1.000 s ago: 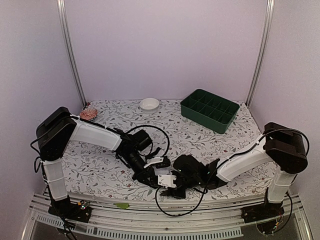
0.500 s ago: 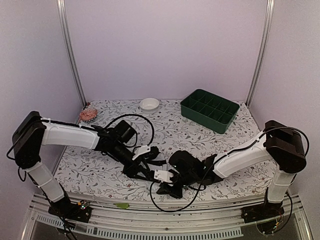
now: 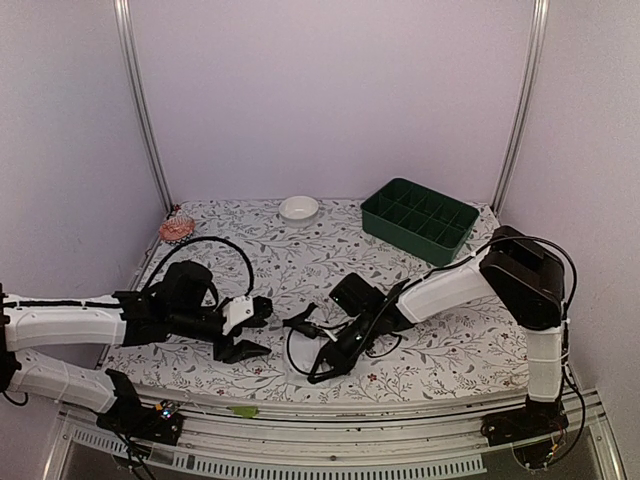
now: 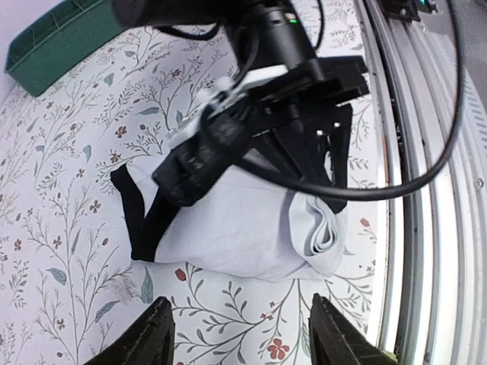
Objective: Roll the underwear
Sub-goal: Roll the underwear at the center of the board.
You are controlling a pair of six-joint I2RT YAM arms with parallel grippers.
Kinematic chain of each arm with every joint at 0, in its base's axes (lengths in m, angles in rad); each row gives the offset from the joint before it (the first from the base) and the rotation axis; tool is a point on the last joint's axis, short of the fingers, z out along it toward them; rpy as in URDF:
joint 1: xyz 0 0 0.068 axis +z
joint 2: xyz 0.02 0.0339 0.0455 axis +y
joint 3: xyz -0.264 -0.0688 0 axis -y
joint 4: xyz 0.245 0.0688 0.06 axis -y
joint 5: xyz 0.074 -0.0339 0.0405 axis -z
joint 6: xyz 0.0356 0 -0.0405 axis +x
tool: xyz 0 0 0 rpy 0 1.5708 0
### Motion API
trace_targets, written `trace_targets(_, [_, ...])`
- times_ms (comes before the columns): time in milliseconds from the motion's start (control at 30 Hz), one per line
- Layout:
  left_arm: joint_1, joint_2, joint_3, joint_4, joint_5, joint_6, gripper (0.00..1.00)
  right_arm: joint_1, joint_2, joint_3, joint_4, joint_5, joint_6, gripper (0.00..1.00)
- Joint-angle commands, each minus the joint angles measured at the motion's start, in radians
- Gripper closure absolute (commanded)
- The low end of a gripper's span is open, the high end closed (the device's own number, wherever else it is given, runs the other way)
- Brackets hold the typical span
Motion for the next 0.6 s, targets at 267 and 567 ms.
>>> trace_targets(267, [-0.3, 0.008, -0.054, 0.002, -0.193, 0.108, 0.45, -0.062, 0.249, 0.186, -0.241, -0.267, 0.154, 1.0])
trace_targets(567, [-0.434, 0.22, -0.026, 0.197, -0.481, 0.096, 0.5, -0.076, 0.327, 0.207, -0.263, -0.306, 0.188, 1.0])
